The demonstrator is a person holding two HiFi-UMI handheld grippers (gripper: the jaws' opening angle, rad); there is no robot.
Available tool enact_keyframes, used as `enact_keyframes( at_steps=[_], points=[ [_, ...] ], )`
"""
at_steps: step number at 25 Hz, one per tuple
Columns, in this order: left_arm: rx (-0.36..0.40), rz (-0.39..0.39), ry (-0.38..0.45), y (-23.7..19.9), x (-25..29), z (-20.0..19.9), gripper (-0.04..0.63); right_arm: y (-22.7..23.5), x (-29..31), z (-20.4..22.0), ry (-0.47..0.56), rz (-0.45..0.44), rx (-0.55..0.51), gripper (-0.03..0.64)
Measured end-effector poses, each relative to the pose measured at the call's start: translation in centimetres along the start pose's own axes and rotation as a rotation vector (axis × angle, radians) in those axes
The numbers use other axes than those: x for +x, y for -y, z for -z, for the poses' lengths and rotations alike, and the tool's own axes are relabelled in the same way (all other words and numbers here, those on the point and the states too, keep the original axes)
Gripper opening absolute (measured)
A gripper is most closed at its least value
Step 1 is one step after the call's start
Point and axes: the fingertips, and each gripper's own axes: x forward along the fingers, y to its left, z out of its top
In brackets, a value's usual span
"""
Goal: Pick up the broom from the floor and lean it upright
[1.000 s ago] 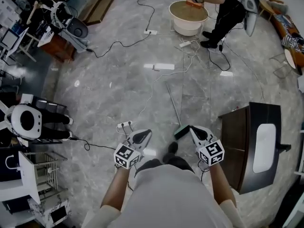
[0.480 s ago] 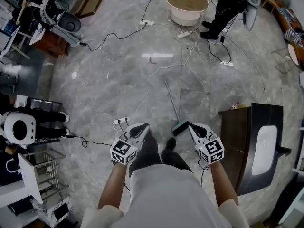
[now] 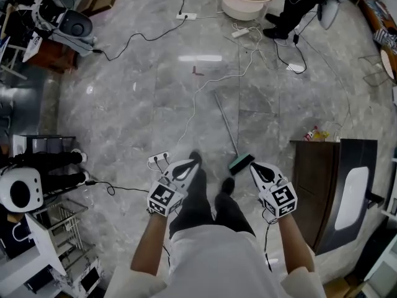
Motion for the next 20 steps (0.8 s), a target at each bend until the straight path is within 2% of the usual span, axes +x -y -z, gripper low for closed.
enact_keyframes(
  at_steps=[6, 11, 20],
  points=[
    [0.031, 0.048, -0.03, -5.3, 4.4, 3.3, 0.011, 2.3, 6.8, 1.8, -0.036, 0.001, 0.027, 0.0],
    [0.033, 0.065, -0.038, -10.7, 9.3, 8.1, 0.011, 5.3, 14.2, 5.0, -0.044, 0.008, 0.035, 0.0],
    [0.003, 0.052, -0.059, -16.4, 16.5, 20.5, 0.011, 9.5, 24.6, 16.0, -0.089, -0.025, 0.062, 0.0]
  ],
)
